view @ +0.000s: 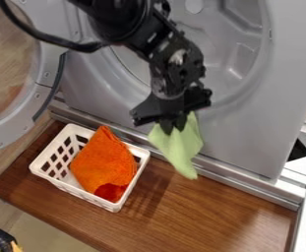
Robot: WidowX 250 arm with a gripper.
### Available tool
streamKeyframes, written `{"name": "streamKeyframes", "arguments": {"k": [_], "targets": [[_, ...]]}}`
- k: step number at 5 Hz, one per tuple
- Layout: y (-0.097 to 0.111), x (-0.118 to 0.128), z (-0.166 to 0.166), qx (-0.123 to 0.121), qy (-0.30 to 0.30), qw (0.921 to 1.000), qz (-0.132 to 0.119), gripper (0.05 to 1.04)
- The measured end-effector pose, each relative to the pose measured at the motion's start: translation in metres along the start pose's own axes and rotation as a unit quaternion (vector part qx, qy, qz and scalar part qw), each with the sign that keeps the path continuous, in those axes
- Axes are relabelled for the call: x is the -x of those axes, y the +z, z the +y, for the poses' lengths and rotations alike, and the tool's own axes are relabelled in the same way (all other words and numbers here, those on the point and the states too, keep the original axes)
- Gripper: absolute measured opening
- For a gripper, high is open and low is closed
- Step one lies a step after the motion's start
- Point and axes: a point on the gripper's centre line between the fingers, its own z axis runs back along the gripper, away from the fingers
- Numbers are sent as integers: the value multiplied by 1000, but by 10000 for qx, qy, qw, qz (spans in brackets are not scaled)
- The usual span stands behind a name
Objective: Take the green cloth and put inside the washing machine
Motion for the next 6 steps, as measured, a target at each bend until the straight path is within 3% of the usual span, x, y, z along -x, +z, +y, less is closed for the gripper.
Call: {"name": "streamKeyframes", "arguments": {"k": [2, 3, 5, 6], "targets": [[4, -48, -21, 465, 249, 9979, -377, 90], [3, -65, -36, 533, 117, 9973, -490, 90], [-24, -80, -46, 486, 17, 9984, -290, 127], [-29, -82, -40, 355, 51, 9991, -215, 314]]}}
